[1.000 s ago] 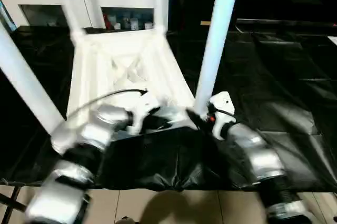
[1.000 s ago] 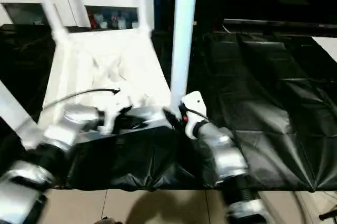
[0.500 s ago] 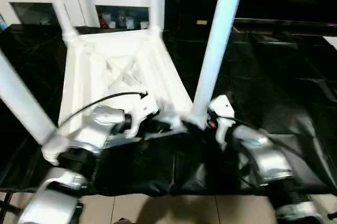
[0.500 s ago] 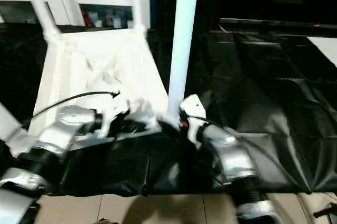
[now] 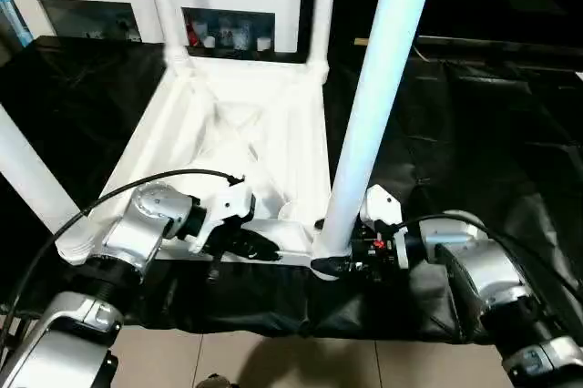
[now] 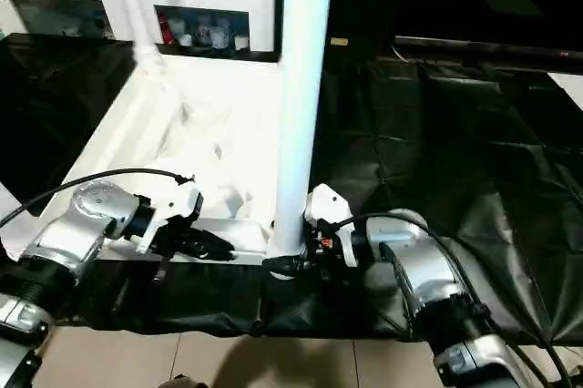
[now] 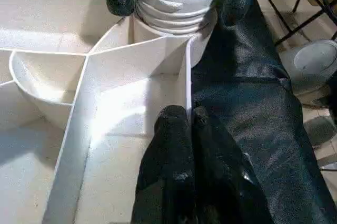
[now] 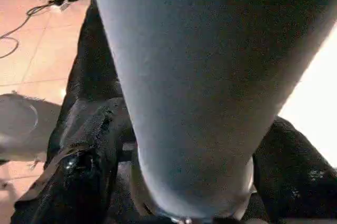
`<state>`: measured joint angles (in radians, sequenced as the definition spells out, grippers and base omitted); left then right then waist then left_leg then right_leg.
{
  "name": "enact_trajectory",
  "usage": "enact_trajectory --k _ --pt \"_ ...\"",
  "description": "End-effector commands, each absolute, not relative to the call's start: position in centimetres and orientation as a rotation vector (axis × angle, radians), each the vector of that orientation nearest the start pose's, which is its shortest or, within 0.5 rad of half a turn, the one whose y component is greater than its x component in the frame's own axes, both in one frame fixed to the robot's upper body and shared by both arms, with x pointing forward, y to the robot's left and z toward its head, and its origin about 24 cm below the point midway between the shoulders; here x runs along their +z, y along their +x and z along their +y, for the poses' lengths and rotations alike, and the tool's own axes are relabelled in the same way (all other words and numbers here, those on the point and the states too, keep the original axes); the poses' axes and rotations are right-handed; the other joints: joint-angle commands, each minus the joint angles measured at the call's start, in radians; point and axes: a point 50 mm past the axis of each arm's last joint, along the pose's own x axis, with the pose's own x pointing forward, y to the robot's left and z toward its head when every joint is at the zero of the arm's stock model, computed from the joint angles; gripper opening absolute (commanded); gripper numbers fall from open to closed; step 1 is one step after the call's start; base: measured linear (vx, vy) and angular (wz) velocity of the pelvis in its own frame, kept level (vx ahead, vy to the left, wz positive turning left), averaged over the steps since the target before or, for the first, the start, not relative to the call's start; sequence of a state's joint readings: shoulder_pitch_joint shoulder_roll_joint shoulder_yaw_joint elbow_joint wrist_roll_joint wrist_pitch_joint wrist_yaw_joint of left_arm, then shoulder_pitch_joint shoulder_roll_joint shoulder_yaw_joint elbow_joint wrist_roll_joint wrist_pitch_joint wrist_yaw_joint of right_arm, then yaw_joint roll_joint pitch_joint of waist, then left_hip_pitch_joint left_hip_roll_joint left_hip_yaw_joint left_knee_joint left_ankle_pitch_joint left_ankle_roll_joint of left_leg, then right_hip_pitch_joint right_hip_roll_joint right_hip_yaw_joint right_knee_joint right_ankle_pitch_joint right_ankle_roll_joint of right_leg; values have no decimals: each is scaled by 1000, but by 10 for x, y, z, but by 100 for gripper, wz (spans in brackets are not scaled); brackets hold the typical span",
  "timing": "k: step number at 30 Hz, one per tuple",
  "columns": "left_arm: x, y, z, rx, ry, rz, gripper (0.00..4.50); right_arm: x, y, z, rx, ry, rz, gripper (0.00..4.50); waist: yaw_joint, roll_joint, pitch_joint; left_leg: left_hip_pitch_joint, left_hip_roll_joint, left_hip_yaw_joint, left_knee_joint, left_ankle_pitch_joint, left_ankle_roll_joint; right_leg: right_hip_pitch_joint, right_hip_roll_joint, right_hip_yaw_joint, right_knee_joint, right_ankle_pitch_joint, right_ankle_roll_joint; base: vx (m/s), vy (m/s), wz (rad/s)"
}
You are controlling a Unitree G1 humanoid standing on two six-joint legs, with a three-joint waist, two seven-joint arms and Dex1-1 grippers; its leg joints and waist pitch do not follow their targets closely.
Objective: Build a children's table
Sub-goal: Rotate leg to tighten
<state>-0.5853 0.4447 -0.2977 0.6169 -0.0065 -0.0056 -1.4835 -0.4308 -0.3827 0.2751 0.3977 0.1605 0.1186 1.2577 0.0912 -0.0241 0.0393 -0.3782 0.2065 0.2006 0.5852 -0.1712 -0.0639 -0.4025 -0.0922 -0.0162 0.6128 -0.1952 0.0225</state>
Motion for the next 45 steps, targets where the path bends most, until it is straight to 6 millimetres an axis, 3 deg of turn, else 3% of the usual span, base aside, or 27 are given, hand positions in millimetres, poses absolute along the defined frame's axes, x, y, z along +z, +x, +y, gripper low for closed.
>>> enact_trajectory --k 1,6,9,13,15,16,17,22,24,26,27,28,32,37,41,45 --pt "43 297 151 -1643 429 571 0 51 285 -127 1493 -221 344 310 -1 -4 -54 23 25 -6 -72 -256 14 31 -34 19 -65 -159 -237 0 0 0" --pt "46 299 153 -1639 409 567 0 52 284 -125 1520 -209 351 274 3 -6 -57 20 23 -4 -68 -207 35 36 -33 16 -56 -80 -256 0 0 0" --pt "46 303 152 -1568 391 558 0 49 284 -121 1469 -187 331 264 2 -2 -56 21 23 -4 -69 -223 31 34 -34 16 -60 -106 -253 0 0 0" --pt "44 313 144 -1407 347 548 0 43 296 -116 1201 -142 270 262 -6 -6 -46 22 22 -9 -80 -310 -11 27 -39 20 -76 -263 -217 0 0 0" --pt "44 317 136 -1349 333 517 0 37 303 -115 1040 -142 273 262 -15 -10 -43 26 19 -19 -85 -371 -44 21 -45 19 -93 -444 -160 -27 1 -4" --pt "44 317 136 -1349 333 517 0 37 303 -115 1040 -142 273 262 -17 -9 -42 24 19 -22 -87 -378 -50 23 -45 18 -95 -467 -147 -54 1 -7" --pt "41 317 124 -1335 341 514 0 32 307 -110 892 -102 268 262 -21 -8 -44 22 20 -25 -89 -380 -54 23 -45 17 -97 -478 -129 0 0 0" --pt "37 315 105 -1324 353 510 0 24 310 -96 720 -40 281 262 -43 -8 -44 23 18 -24 -90 -407 -47 14 -37 19 -99 -433 -135 0 0 0" --pt "37 317 88 -1290 333 496 0 24 309 -70 687 9 265 262 -48 -3 -43 26 17 -21 -90 -411 -51 8 -35 21 -100 -409 -146 0 0 0" --pt "37 318 83 -1277 333 490 0 26 309 -60 681 11 241 262 -49 -5 -42 27 15 -23 -90 -423 -51 10 -35 20 -102 -430 -140 0 0 0" --pt "36 318 82 -1275 336 489 0 28 309 -57 682 2 225 318 -49 -6 -44 29 16 -23 -89 -423 -48 9 -37 21 -104 -434 -133 0 0 0" --pt "36 318 81 -1279 356 493 0 30 310 -56 679 -10 205 318 -50 -4 -44 26 15 -23 -90 -421 -45 11 -35 21 -104 -421 -132 0 0 0" --pt "34 318 89 -1288 403 516 0 36 315 -69 697 10 179 358 -50 -4 -45 26 17 -21 -90 -417 -36 12 -32 22 -101 -373 -142 0 0 0" --pt "34 317 100 -1304 426 538 0 40 317 -85 755 -44 171 403 -43 -4 -51 19 17 -16 -86 -325 -14 26 -30 22 -84 -215 -182 0 0 0" --pt "36 309 120 -1437 443 562 0 44 308 -108 1011 -121 189 403 -33 -6 -55 17 16 -12 -78 -257 27 39 -28 21 -73 -96 -217 0 0 0" --pt "39 306 130 -1506 441 553 0 48 298 -117 1197 -133 225 403 -26 -6 -53 22 19 -9 -76 -250 43 38 -29 20 -70 -81 -242 0 0 0"
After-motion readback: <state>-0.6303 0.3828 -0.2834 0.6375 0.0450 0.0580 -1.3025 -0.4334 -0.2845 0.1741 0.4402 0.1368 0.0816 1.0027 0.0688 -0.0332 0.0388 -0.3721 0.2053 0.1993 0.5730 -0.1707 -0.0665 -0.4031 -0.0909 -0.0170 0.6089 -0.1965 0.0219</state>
